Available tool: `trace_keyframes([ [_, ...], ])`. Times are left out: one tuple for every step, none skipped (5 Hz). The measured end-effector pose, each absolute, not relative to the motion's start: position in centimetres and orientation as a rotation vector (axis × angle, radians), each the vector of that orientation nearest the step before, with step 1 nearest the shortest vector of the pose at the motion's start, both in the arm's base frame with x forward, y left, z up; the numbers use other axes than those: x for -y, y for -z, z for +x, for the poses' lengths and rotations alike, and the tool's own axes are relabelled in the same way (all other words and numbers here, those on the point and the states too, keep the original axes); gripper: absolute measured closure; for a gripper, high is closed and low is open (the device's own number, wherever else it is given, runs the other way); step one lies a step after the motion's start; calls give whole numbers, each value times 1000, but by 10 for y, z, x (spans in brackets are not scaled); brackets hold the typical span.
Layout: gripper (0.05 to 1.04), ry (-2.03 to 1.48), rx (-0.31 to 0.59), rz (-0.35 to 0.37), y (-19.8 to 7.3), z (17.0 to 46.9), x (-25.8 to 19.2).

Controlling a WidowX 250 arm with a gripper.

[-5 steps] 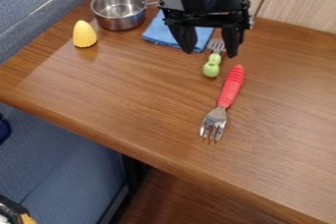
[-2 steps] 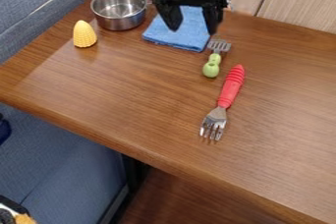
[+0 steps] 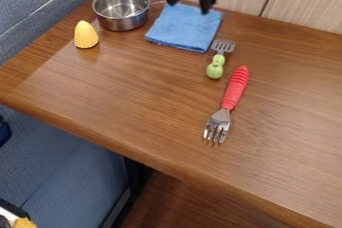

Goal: Moved the silver pot to right side of red fork

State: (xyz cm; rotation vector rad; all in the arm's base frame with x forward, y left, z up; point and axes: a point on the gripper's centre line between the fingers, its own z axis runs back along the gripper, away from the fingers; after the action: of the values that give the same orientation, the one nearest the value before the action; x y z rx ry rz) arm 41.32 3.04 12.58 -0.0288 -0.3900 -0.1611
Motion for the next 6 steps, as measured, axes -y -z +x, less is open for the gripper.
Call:
trace_keyframes([
  [82,159,353,5,-117,427,-65],
  [83,145,332,30,-115,436,-94],
  [83,127,306,67,-104,435,-118],
  [82,134,257,92,-93,431,-124],
  [83,143,238,114,-81,429,-128],
  [116,141,195,103,-55,429,-129],
])
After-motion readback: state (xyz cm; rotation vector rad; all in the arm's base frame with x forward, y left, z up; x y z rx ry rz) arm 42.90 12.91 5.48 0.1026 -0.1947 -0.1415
